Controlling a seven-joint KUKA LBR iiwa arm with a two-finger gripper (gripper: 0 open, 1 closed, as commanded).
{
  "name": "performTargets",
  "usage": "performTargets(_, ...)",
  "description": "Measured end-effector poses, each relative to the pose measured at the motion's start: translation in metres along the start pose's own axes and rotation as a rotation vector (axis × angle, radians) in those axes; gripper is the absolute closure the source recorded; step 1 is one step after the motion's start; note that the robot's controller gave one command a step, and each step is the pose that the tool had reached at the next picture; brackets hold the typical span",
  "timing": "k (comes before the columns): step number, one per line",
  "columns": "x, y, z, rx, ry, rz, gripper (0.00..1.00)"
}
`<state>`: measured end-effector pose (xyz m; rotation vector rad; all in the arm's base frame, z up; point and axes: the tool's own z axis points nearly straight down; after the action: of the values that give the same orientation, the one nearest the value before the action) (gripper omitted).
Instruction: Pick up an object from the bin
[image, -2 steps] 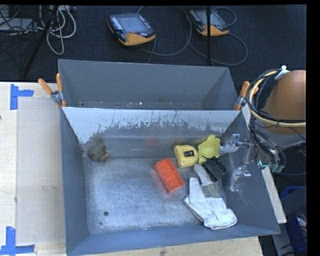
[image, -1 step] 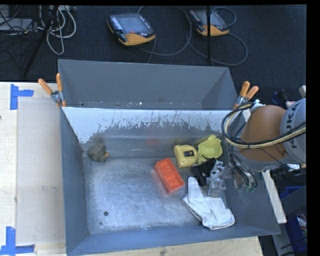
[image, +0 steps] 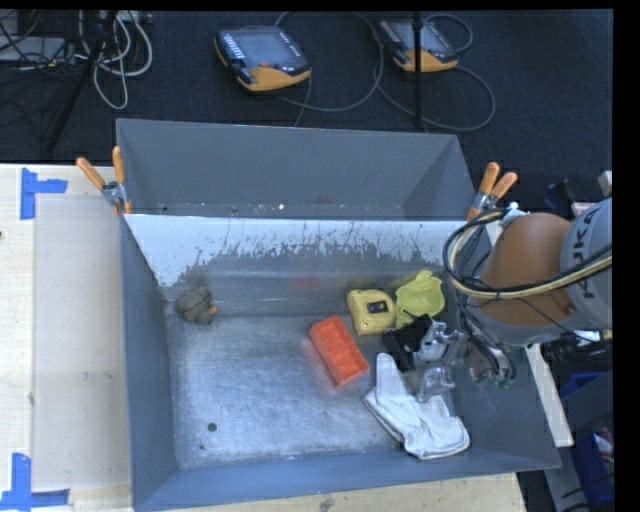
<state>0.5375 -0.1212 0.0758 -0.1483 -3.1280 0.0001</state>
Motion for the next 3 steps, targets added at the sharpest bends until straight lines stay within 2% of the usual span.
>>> performTargets(1,0.000,0.000,0.000,0.000,0.000,-0.001,0.00)
performTargets(2,0.003,0.003,-0.004,0.002,0.009,0.068,0.00)
performTargets(3,-0.020,0.048,-0.009,0.004,-0.004,0.126,0.00)
